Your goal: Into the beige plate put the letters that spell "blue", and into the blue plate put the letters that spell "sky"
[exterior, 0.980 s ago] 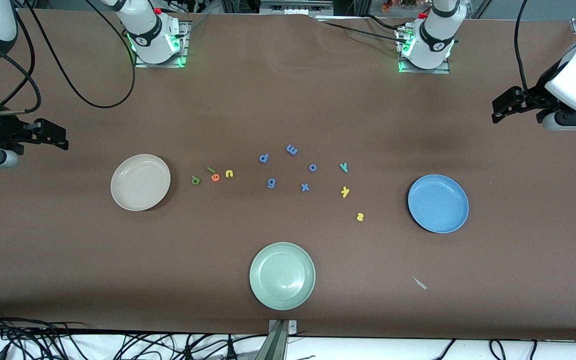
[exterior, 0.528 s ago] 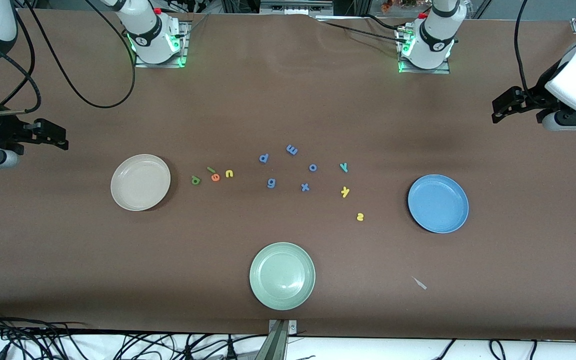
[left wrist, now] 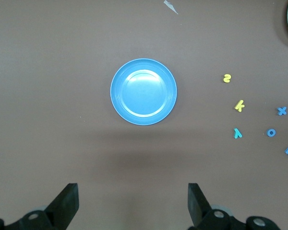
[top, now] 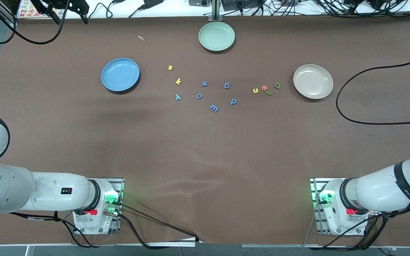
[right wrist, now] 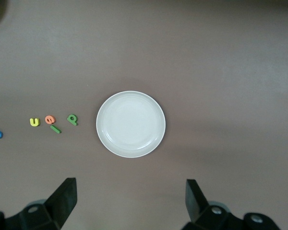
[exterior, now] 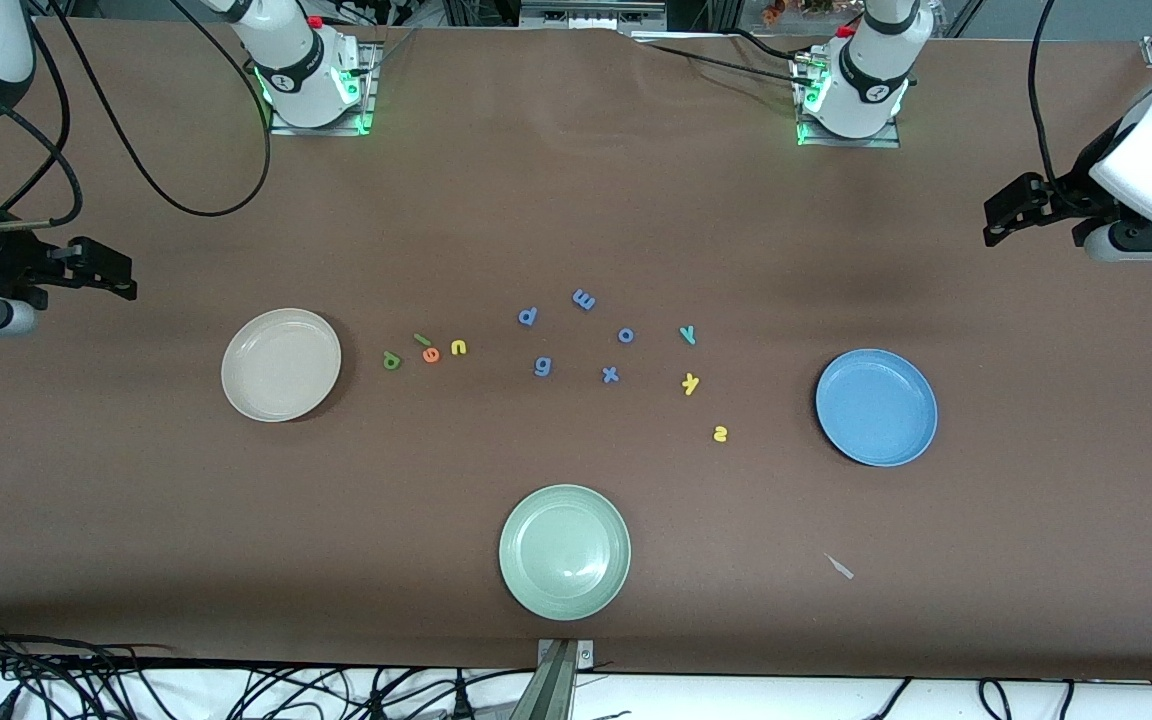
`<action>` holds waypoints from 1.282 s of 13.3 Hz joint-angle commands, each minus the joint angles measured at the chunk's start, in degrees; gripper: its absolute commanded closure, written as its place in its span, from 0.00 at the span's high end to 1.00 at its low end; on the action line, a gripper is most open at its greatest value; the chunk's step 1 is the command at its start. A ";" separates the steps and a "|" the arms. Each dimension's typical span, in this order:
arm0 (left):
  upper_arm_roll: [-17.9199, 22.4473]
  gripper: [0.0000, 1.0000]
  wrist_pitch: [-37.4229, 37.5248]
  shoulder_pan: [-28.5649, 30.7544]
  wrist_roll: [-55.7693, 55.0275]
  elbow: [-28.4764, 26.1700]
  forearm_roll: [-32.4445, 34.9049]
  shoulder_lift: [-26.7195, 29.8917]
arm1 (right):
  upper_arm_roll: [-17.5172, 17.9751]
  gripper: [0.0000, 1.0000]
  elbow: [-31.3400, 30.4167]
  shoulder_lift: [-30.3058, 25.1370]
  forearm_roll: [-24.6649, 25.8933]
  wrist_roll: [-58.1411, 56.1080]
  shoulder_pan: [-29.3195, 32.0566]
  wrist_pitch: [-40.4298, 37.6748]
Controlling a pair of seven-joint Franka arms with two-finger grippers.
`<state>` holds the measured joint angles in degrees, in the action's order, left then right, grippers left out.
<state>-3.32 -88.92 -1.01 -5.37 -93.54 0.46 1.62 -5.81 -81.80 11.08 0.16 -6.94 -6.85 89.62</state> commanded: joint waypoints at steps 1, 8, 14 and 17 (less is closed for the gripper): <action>0.25 1.00 1.38 -0.31 1.06 2.13 -0.90 -1.09 | 0.01 1.00 0.50 -0.53 -0.51 0.44 0.17 -1.11; 0.25 1.00 1.38 -0.39 1.06 2.92 -0.90 -1.27 | 0.01 1.00 0.50 -0.53 -0.42 0.44 0.17 -1.11; 0.25 1.00 1.38 -0.48 1.06 3.01 -0.81 -1.27 | 0.01 1.00 0.50 -0.45 -0.42 0.44 0.17 -1.11; 0.25 1.00 1.38 -0.48 1.06 3.01 -0.81 -1.27 | 0.01 1.00 0.50 -0.45 -0.42 0.44 0.26 -1.11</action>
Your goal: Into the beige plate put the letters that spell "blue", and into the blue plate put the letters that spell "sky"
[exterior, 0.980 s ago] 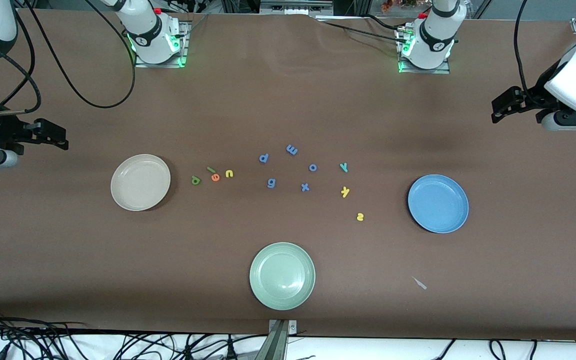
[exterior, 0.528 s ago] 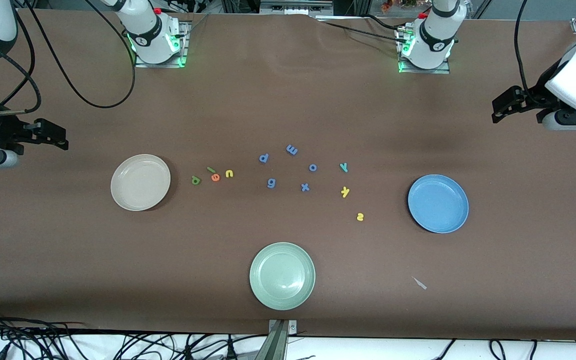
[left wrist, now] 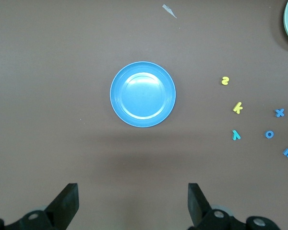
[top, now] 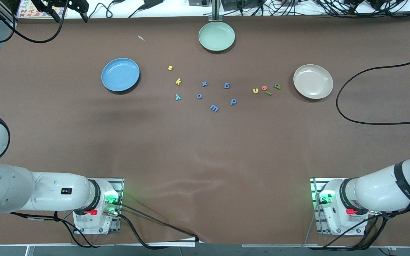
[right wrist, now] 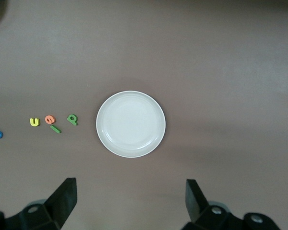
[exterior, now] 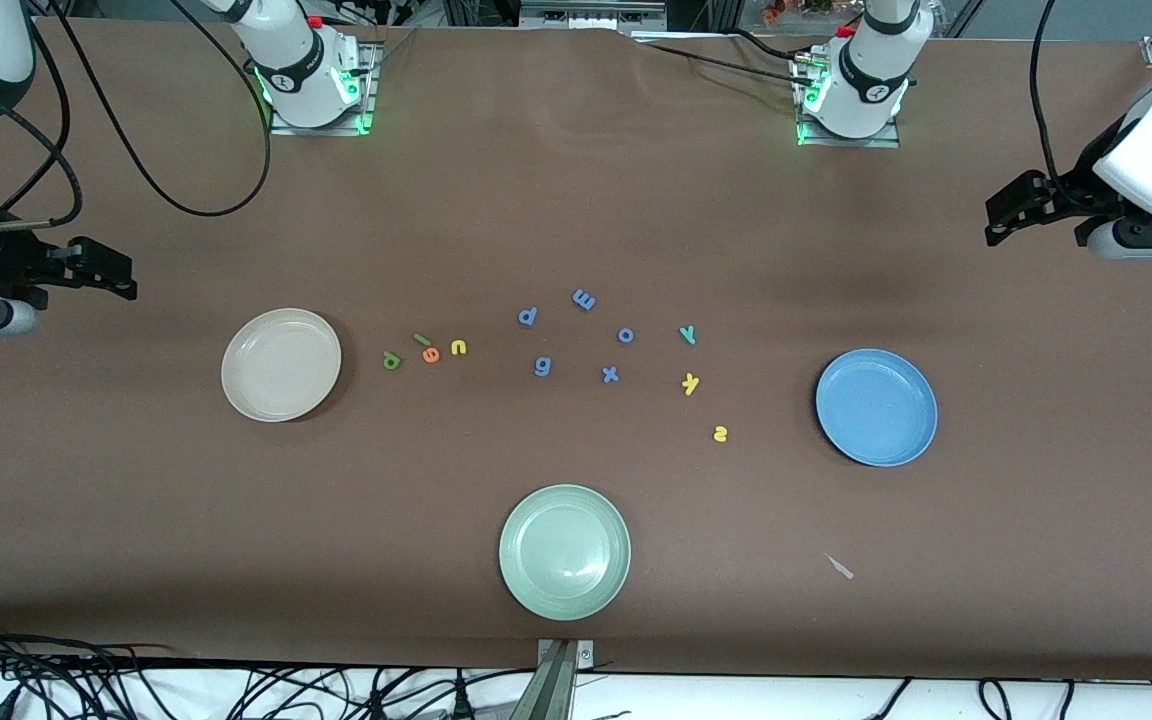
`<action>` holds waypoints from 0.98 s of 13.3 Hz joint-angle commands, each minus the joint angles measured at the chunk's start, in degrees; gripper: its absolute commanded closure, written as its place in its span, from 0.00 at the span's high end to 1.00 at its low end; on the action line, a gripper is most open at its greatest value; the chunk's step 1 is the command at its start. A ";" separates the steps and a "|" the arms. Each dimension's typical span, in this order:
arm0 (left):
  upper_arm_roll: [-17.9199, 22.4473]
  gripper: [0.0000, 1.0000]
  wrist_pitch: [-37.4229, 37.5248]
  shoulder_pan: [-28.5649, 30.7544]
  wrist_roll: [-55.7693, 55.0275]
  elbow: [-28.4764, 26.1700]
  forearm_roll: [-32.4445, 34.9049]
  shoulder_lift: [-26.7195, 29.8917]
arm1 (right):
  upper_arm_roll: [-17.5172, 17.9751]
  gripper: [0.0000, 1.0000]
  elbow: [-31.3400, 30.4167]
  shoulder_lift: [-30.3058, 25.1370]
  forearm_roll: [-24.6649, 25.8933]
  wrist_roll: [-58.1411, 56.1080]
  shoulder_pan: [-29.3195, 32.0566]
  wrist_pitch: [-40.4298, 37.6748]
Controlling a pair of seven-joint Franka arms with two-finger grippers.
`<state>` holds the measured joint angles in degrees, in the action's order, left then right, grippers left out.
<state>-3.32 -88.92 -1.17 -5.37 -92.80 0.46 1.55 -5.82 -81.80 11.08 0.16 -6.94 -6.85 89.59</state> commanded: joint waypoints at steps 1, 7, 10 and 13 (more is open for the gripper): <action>0.25 1.00 1.38 -0.32 1.06 2.27 -0.89 -1.20 | 0.02 1.00 0.42 -0.45 -0.42 0.43 0.17 -1.09; -0.10 1.00 1.38 -0.32 1.06 2.27 -0.81 -1.29 | 0.02 1.00 0.50 -0.45 -0.51 0.43 0.26 -1.09; -0.10 1.00 1.38 -0.24 1.06 2.27 -0.81 -1.29 | 0.11 1.00 0.50 -0.45 -0.42 0.43 0.17 -0.65; -0.10 1.00 1.38 -0.24 1.06 2.27 -0.81 -1.29 | 0.19 1.00 0.50 -0.45 -0.42 0.35 0.08 -0.47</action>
<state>-3.33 -88.92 -1.56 -5.37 -92.67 0.46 1.20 -5.83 -81.80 11.08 0.16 -6.93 -6.83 89.59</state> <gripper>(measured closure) 0.000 0.000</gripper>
